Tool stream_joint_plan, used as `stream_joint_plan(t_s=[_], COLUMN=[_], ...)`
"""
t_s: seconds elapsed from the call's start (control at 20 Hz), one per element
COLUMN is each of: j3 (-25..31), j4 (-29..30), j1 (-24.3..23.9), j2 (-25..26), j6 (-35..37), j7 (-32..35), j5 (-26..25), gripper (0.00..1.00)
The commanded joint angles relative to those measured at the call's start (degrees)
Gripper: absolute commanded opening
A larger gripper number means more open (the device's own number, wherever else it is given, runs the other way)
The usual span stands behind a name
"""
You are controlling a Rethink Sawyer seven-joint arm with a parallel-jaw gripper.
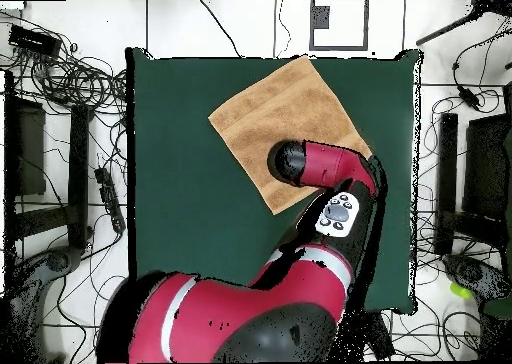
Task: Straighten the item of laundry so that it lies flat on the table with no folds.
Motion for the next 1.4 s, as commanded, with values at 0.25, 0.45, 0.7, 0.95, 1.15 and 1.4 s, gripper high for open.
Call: stream_joint_plan(t_s=[0.25,0.45,0.7,0.95,1.15,1.4], j3=[5.08,0.46,-6.75,-13.75,-13.24,-10.86], j4=[-1.08,-3.95,-6.0,-6.41,-5.47,-3.91], j1=[2.74,4.81,7.07,7.97,6.42,4.66], j2=[6.27,8.92,11.03,11.12,9.18,6.5], j6=[-2.83,-0.32,1.02,2.56,1.99,1.72], j7=[13.06,13.67,12.69,9.51,6.72,4.57], j5=[2.79,1.76,-0.58,-3.64,-4.61,-5.41], gripper=[0.0,0.0,0.0,0.0,0.0,0.0])
